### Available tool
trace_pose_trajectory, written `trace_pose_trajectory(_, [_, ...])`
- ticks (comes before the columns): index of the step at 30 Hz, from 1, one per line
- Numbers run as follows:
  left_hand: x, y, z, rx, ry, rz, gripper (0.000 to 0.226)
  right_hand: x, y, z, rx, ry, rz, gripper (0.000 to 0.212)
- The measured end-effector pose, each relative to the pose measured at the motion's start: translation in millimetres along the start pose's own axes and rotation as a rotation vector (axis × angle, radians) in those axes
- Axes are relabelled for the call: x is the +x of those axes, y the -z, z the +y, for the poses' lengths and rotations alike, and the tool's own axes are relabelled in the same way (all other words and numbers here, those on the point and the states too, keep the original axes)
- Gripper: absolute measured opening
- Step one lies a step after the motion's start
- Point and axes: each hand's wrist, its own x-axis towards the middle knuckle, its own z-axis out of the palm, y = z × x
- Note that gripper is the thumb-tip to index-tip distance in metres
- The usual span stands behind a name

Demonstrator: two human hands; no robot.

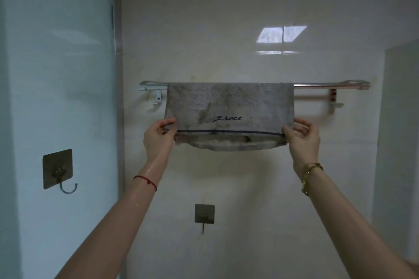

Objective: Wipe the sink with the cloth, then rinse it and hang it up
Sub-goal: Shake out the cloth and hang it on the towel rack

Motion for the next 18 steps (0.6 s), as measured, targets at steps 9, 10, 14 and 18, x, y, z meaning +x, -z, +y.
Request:
trace_pose_trajectory(9, [-7.4, -2.5, -27.1, -0.086, -0.07, 0.032, 0.035, -2.8, 5.1, 31.1, 0.001, -0.007, -0.03, 0.023])
trace_pose_trajectory(10, [-8.2, -2.4, -28.4, -0.109, -0.071, 0.018, 0.038, -3.5, 6.6, 32.9, -0.009, -0.009, -0.039, 0.026])
trace_pose_trajectory(14, [-8.4, -0.4, -29.6, -0.123, -0.046, -0.037, 0.05, -2.3, 12.8, 38.7, -0.046, -0.062, -0.087, 0.037])
trace_pose_trajectory(18, [-3.3, 1.8, -30.5, -0.131, 0.055, -0.153, 0.048, 1.0, 17.1, 38.4, -0.1, -0.076, -0.089, 0.024])
